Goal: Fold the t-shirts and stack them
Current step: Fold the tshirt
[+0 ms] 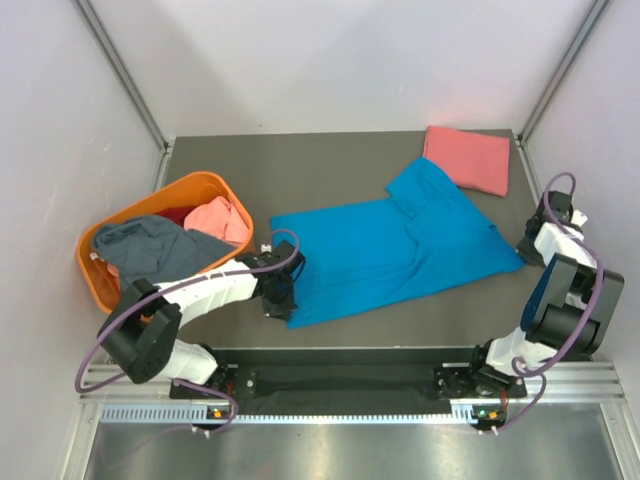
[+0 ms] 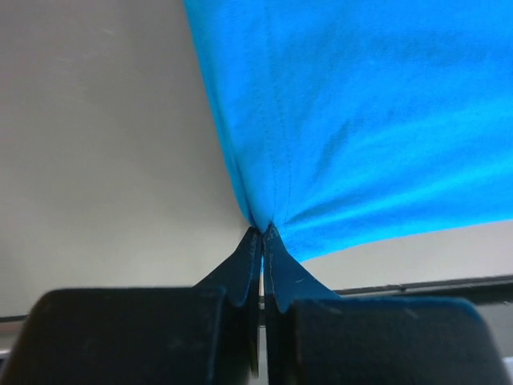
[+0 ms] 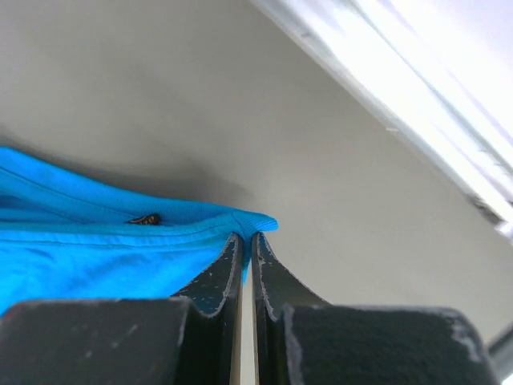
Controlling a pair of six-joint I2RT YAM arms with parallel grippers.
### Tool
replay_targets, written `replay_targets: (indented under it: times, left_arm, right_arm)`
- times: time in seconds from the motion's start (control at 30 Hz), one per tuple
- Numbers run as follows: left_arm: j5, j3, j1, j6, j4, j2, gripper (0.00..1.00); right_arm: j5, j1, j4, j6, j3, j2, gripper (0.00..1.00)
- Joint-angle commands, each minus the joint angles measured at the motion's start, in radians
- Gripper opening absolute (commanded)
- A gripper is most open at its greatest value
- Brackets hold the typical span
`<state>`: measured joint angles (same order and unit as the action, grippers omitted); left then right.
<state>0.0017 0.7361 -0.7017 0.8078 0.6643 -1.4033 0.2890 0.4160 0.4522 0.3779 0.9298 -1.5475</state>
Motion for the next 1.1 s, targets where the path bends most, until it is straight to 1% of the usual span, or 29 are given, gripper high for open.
replay_targets:
  times: [0.0, 0.13, 0.37, 0.53, 0.6, 0.8, 0.87, 1.0, 1.03, 1.07]
  left_arm:
    - [-0.078, 0.034, 0.001, -0.032, 0.084, 0.020, 0.00]
    - [-0.124, 0.042, 0.002, -0.047, 0.136, 0.052, 0.00]
    - [-0.011, 0.005, -0.004, -0.045, 0.094, 0.058, 0.00]
    - [-0.022, -0.012, -0.044, -0.024, 0.101, 0.052, 0.00]
    - [-0.025, -0.015, -0.059, -0.019, 0.101, 0.027, 0.00]
    - [-0.077, -0.004, -0.110, 0.001, 0.126, -0.010, 0.00]
    - [-0.080, -0.006, -0.114, 0.005, 0.129, -0.011, 0.00]
    - [-0.095, 0.003, -0.125, 0.014, 0.139, -0.017, 0.00]
    - [-0.094, 0.008, -0.125, 0.016, 0.147, -0.019, 0.03]
    - [-0.094, 0.014, -0.130, 0.013, 0.155, -0.017, 0.17]
  right_arm:
    - [0.099, 0.046, 0.039, -0.039, -0.014, 0.076, 0.00]
    - [0.114, 0.069, 0.063, -0.043, -0.023, 0.104, 0.00]
    - [0.128, 0.069, 0.098, -0.017, -0.066, 0.165, 0.00]
    - [0.167, 0.070, 0.128, 0.045, -0.108, 0.214, 0.00]
    - [0.191, 0.082, 0.138, 0.081, -0.129, 0.225, 0.00]
    - [0.145, 0.179, 0.109, 0.104, -0.200, 0.225, 0.00]
    - [0.121, 0.214, 0.112, 0.090, -0.191, 0.221, 0.00]
    - [0.093, 0.237, 0.108, 0.070, -0.189, 0.224, 0.00]
    - [0.090, 0.237, 0.108, 0.069, -0.187, 0.221, 0.01]
    - [0.072, 0.237, 0.114, 0.061, -0.177, 0.218, 0.09]
